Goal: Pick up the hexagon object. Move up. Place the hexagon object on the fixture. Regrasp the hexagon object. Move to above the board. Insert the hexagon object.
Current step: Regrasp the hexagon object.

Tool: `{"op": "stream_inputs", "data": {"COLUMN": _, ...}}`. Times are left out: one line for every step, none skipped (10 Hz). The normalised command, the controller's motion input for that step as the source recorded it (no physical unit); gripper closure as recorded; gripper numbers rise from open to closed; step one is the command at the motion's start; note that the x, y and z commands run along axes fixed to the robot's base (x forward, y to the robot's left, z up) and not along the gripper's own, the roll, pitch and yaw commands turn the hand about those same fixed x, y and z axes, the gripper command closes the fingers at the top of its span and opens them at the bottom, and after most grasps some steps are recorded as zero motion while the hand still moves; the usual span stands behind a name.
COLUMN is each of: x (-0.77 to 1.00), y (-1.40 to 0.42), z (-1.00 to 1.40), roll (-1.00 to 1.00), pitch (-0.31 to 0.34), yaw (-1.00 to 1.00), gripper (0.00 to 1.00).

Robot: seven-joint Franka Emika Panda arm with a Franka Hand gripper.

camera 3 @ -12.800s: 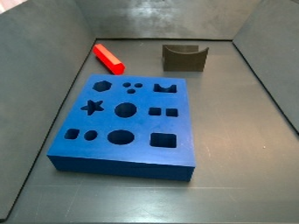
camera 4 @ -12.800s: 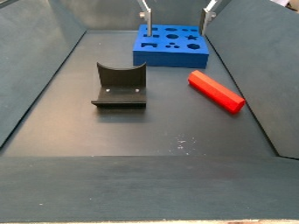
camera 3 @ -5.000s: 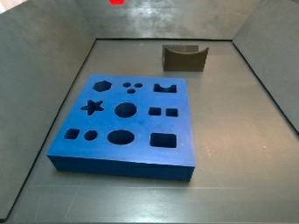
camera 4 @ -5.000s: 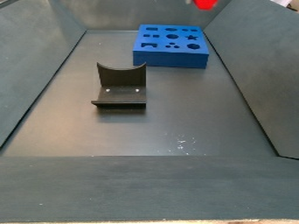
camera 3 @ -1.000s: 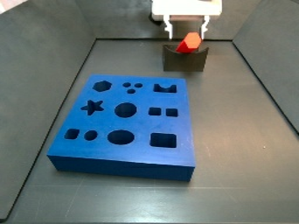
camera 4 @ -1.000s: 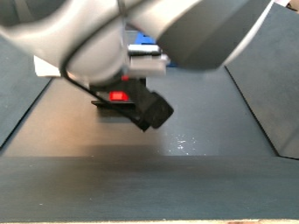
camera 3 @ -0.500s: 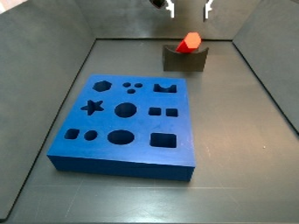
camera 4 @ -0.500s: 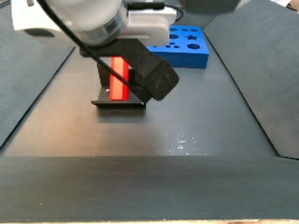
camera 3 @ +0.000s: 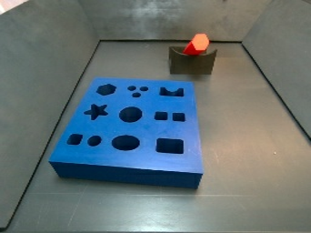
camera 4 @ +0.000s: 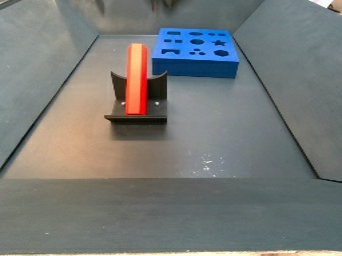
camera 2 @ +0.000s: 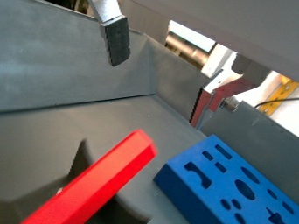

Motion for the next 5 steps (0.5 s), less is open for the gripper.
{"op": "stream_inputs", "data": {"x": -0.05, "y": -1.0, "z": 0.52, "roll": 1.0, "pitch": 0.039, "yaw": 0.02, "gripper": 0.0}}
{"op": "stream_inputs", "data": {"x": -0.03, "y": -0.79, "z": 0.3, "roll": 1.0, "pitch": 0.036, "yaw": 0.02, "gripper": 0.0}}
{"op": "stream_inputs", "data": {"x": -0.02, "y": -0.57, "z": 0.19, "roll": 1.0, "pitch": 0.035, "yaw": 0.02, "gripper": 0.0}}
{"op": "stream_inputs", "data": {"x": -0.02, "y": -0.27, "z": 0.09, "roll": 1.0, "pitch": 0.032, "yaw": 0.02, "gripper": 0.0}}
{"op": "stream_inputs", "data": {"x": -0.02, "y": -0.09, "z": 0.05, "roll": 1.0, "pitch": 0.028, "yaw": 0.02, "gripper": 0.0}}
